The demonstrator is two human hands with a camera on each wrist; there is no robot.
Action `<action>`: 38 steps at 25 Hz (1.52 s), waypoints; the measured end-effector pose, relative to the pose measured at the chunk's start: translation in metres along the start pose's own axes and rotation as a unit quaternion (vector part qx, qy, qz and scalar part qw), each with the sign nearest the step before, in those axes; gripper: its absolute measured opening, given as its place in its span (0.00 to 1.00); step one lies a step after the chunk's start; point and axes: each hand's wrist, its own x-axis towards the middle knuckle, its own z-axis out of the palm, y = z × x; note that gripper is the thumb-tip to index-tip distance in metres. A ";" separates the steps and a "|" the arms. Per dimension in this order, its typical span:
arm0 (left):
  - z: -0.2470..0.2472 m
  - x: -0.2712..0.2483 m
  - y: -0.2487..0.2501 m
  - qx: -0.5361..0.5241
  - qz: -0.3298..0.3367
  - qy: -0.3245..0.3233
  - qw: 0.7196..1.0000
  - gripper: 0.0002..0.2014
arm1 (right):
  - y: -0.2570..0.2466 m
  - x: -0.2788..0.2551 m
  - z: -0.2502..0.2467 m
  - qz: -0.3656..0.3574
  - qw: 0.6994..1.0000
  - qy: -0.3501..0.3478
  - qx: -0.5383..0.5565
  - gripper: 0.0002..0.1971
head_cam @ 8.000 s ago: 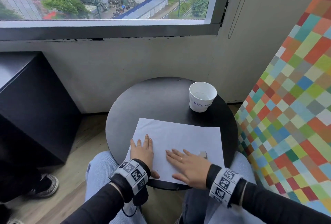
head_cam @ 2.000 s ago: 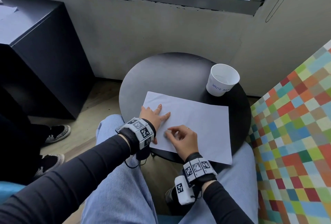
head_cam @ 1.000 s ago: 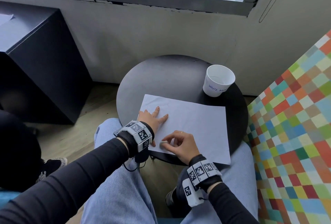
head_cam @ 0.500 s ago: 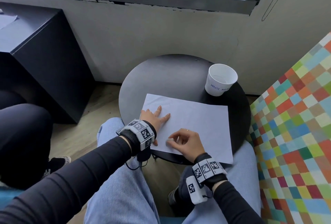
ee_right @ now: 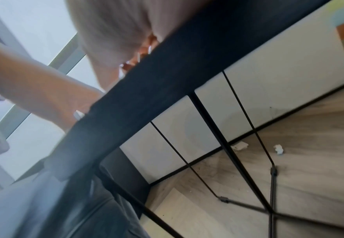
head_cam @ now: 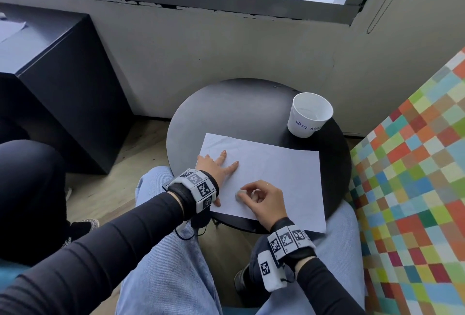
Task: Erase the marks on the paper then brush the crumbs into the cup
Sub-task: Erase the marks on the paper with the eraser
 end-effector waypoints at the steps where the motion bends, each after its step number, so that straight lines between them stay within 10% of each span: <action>1: 0.000 0.000 0.000 -0.001 -0.001 -0.002 1.000 0.64 | 0.000 0.000 0.000 0.002 1.000 0.005 0.002 0.05; 4: 0.000 -0.001 -0.001 0.004 -0.005 -0.002 1.000 0.64 | -0.003 -0.001 -0.002 -0.015 0.995 -0.101 -0.002 0.03; 8: 0.003 0.001 -0.002 -0.005 -0.002 -0.002 1.000 0.64 | -0.004 -0.001 0.003 -0.021 0.999 -0.020 -0.017 0.04; 20: 0.007 0.004 -0.003 -0.017 0.003 0.008 1.000 0.64 | -0.008 0.000 0.009 -0.045 0.991 -0.119 -0.033 0.04; 25: 0.006 0.003 -0.002 -0.025 -0.001 0.003 1.000 0.64 | -0.003 0.014 0.004 -0.036 0.995 -0.037 -0.080 0.04; 28: 0.006 0.004 -0.002 -0.022 -0.004 0.003 1.000 0.64 | -0.008 0.008 0.009 -0.057 0.984 -0.145 -0.084 0.03; 32: 0.007 0.003 -0.002 -0.031 -0.001 0.006 1.000 0.64 | -0.005 0.015 0.006 -0.055 0.992 -0.048 -0.103 0.04; 38: 0.007 0.004 -0.003 -0.029 0.003 0.008 1.000 0.65 | -0.007 0.022 0.006 -0.048 0.991 -0.080 -0.099 0.03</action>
